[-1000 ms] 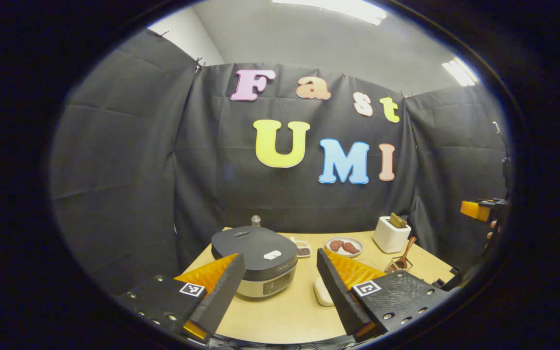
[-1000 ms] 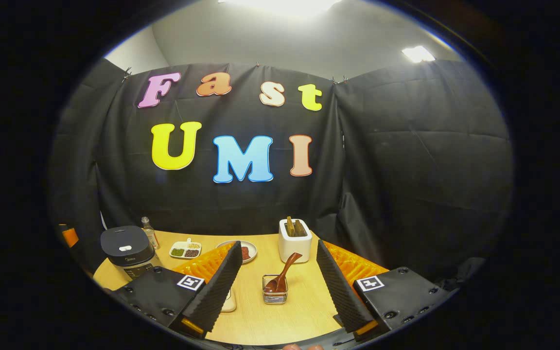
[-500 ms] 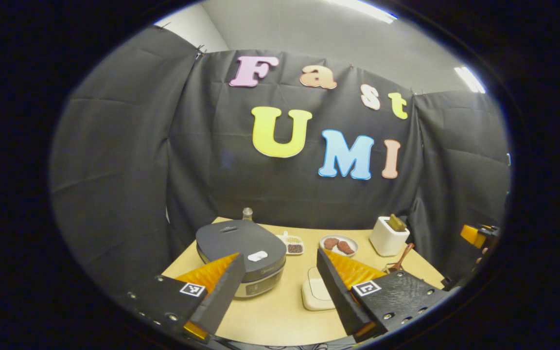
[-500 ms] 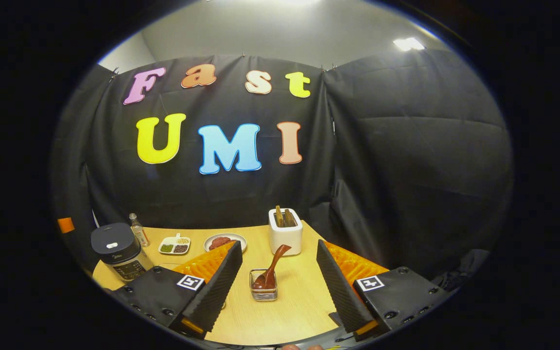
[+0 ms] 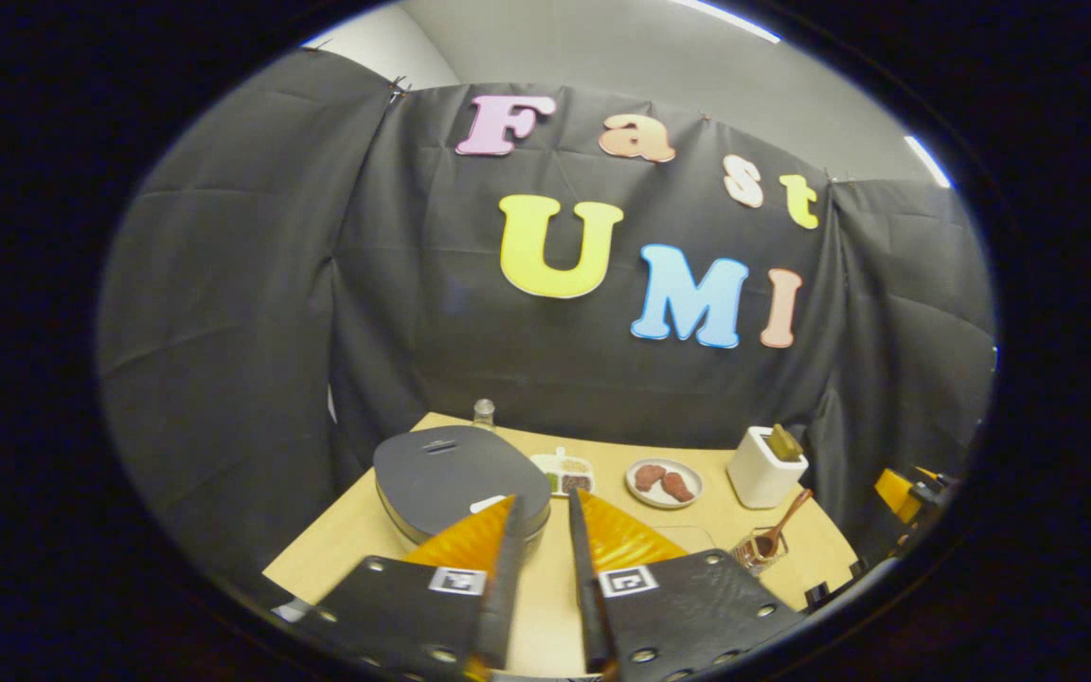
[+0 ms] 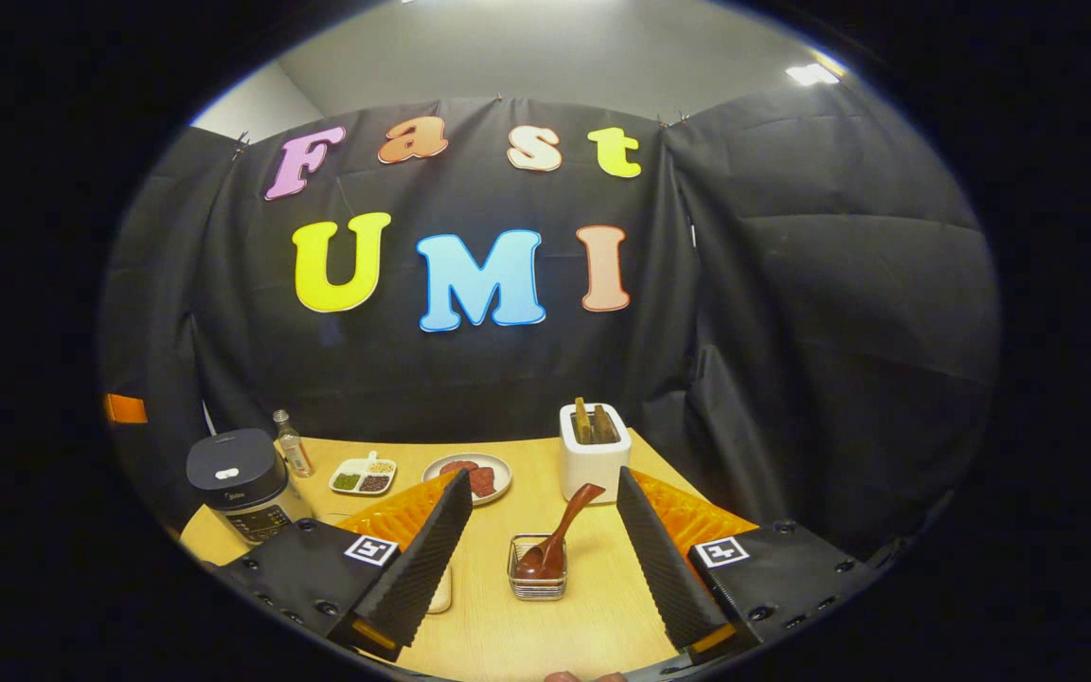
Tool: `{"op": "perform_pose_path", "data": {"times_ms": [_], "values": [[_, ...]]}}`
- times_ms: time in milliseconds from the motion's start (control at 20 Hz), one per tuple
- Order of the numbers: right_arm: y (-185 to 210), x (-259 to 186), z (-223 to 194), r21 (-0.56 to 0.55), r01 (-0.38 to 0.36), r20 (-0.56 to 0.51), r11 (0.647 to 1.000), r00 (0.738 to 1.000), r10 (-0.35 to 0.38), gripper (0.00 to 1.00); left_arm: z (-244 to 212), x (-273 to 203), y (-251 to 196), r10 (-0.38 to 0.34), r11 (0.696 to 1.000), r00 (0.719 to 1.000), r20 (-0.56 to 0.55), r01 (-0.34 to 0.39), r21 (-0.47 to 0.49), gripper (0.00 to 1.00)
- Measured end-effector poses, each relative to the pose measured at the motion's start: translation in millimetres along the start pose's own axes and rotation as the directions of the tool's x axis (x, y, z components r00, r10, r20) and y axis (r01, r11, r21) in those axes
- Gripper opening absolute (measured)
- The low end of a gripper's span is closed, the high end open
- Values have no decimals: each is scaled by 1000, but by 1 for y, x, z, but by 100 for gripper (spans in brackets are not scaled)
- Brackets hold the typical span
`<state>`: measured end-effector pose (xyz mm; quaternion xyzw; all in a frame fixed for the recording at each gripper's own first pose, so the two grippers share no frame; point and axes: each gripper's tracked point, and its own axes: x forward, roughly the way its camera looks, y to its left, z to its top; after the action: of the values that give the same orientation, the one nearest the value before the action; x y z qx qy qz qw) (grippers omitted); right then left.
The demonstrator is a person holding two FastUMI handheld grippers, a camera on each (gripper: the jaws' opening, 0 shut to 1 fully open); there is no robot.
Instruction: Close the left gripper, press the button to open the rice cooker; take a wooden spoon from the chopstick holder with the right hand, scoop a spoonful of rice and pour it into the rice cooker, then put the wooden spoon back into the chopstick holder.
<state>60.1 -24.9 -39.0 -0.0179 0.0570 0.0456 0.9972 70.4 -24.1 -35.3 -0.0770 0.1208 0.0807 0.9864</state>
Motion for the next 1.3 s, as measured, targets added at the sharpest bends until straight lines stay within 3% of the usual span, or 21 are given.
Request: {"op": "perform_pose_path", "data": {"times_ms": [100,200,400,600,750,950,1300], "values": [[3,12,1,0,-44,0,999,999,44,97,-2,16,-4,-2,999,999,-39,1,-36,5],[3,21,-3,0,-85,-9,996,996,85,98,-4,18,-1,28,997,998,-60,-32,-68,1],[-16,35,-11,17,-84,-43,996,996,84,97,-16,40,-1,21,996,989,-148,-34,-81,1],[-29,34,-20,55,-36,-72,998,997,40,99,-31,77,23,9,998,969,-246,-22,-51,1],[-33,27,-23,53,28,-76,998,997,-24,100,-44,111,32,-49,996,955,-293,24,-89,1],[-31,21,-26,62,106,-70,992,992,-102,100,-71,159,37,-98,995,925,-367,87,-48,1],[-12,21,-34,48,149,-85,988,986,-144,97,-104,195,26,-163,987,872,-462,148,-68,1]]}}
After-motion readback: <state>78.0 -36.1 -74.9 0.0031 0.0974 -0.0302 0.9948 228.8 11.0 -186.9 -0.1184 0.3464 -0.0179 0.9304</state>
